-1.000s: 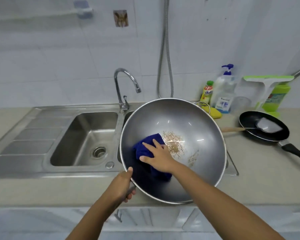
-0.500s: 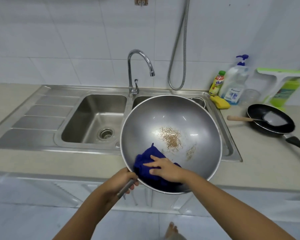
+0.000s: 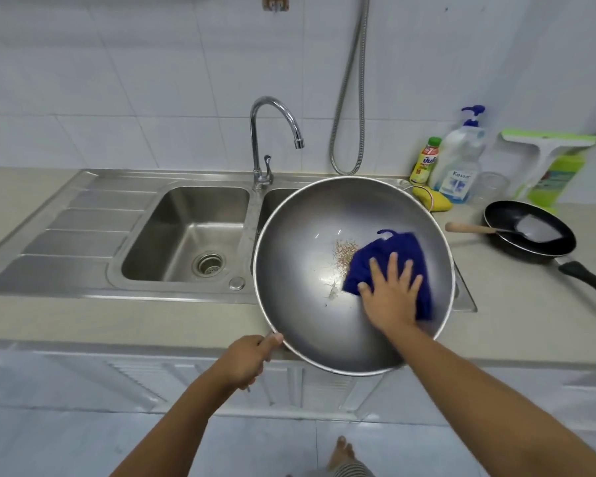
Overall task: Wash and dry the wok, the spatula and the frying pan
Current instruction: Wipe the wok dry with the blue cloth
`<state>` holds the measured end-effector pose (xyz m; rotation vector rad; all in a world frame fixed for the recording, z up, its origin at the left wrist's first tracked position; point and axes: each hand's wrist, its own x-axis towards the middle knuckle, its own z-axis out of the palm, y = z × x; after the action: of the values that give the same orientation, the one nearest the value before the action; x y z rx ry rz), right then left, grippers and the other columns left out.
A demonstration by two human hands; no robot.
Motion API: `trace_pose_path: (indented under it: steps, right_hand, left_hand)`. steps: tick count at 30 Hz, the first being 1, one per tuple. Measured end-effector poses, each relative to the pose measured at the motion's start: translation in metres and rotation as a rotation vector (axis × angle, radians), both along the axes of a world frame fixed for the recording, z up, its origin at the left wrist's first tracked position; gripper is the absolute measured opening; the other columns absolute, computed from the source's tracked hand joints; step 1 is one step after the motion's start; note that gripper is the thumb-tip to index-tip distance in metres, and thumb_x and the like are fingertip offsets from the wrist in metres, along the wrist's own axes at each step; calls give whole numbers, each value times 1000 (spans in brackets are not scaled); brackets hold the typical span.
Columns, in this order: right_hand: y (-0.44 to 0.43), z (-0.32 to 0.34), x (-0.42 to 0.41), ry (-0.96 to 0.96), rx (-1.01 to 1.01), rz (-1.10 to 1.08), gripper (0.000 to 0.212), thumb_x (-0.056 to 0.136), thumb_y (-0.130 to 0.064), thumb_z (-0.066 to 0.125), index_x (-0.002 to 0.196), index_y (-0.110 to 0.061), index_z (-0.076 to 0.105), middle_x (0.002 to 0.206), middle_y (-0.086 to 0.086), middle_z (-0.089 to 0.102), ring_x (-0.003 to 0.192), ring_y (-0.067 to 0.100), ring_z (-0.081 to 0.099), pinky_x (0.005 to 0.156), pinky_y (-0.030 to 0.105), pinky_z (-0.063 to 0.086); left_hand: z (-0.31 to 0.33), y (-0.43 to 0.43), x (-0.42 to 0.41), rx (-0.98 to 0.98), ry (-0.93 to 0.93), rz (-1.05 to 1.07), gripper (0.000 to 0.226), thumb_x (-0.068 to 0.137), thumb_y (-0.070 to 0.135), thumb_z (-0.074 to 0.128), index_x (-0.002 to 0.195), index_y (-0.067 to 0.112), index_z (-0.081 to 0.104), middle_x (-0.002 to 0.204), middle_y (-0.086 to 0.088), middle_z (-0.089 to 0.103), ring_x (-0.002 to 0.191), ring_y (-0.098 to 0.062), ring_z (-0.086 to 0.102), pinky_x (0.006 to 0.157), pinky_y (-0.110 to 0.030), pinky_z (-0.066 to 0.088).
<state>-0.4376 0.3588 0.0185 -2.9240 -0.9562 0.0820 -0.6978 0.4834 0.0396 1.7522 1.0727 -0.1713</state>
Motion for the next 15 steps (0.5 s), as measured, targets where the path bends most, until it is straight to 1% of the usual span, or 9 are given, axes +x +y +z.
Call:
trace_pose_path:
  steps: [2,4,6,8,9,10,12,14,15]
  right_hand:
    - [16,-13,-45,236,63,58,60,98,-51,33,153,-34,17,163,8,-3,147,38,-5,117,55,-2]
    - [27,-14,-84,520,124,206,56,99,-48,37,152,-37,20,163,3,-3,148,34,-8,117,52,-5]
    - [21,-4,-100,781,177,296,54,99,-45,43,150,-39,25,162,-1,-1,149,28,-9,117,49,-7]
    - [0,8,-92,963,129,364,54,97,-43,49,147,-41,30,162,-6,2,149,21,-6,120,46,-2]
    - [-14,14,-81,987,39,408,55,96,-43,52,146,-43,31,162,-7,2,149,19,-5,120,44,0]
    - [-28,19,-66,959,-82,447,56,95,-44,53,146,-44,31,162,-6,0,149,19,-6,120,44,0]
    - [-48,27,-28,757,-298,439,59,93,-50,53,146,-46,29,162,1,-10,148,24,-11,119,45,-5]
    - [-56,29,10,419,-383,334,63,90,-57,50,148,-47,25,160,8,-17,147,31,-15,118,48,-9]
    - [-57,28,24,227,-370,266,64,91,-59,46,149,-46,22,160,11,-18,147,33,-14,118,49,-9]
  left_hand:
    - [-1,2,3,117,23,-51,61,94,62,38,89,6,61,61,-5,54,50,-15,47,46,-24,38]
    - [-3,6,5,192,45,-86,63,94,63,36,90,6,63,65,-3,57,55,-16,51,54,-28,41]
    - [-5,9,7,233,64,-97,62,94,63,36,91,8,65,67,-1,58,58,-16,52,56,-29,41]
    - [-8,12,7,225,72,-94,63,93,64,36,92,8,65,66,-1,58,57,-16,51,55,-28,40]
    - [-9,13,7,195,66,-78,64,92,65,37,91,8,65,65,-2,57,54,-15,50,52,-27,40]
    - [-10,14,7,148,52,-52,64,91,66,40,90,7,65,62,-3,56,50,-15,47,49,-25,38]
    - [-10,17,6,42,7,-5,64,89,66,45,84,4,63,54,-4,50,43,-14,41,43,-23,32]
    - [-8,21,6,-42,-38,-2,63,89,65,48,80,4,61,50,-4,45,39,-13,36,42,-22,28]
    - [-6,22,7,-58,-50,-19,62,89,64,48,79,4,61,49,-4,44,39,-13,35,41,-22,28]
